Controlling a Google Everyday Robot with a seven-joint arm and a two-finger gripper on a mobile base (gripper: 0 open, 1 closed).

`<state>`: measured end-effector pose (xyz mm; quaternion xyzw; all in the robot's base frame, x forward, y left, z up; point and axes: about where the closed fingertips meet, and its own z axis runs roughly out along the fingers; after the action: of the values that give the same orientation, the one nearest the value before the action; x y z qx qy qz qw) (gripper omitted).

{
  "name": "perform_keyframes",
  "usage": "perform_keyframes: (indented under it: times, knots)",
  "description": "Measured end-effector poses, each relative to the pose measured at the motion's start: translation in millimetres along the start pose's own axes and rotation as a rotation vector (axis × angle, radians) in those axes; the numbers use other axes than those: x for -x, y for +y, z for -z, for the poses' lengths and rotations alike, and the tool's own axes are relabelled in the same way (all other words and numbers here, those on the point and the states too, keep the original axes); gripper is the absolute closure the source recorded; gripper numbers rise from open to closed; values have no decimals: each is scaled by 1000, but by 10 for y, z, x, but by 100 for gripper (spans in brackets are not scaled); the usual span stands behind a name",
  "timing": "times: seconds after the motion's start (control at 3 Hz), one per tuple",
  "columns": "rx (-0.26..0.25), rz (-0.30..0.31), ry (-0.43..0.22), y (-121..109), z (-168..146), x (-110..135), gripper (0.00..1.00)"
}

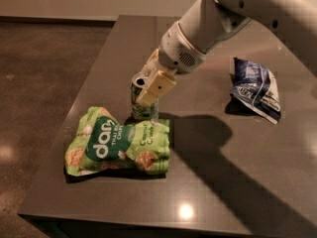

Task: Move 7up can near green rice chip bag

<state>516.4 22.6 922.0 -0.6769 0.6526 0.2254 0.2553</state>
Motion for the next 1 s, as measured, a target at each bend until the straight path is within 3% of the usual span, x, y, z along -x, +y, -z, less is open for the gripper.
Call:
perform_keyframes:
  times: [0.67, 1.0]
  knots:
    - [8, 9, -2, 18, -33, 21, 15]
    - [10, 11, -2, 24, -47, 31, 0]
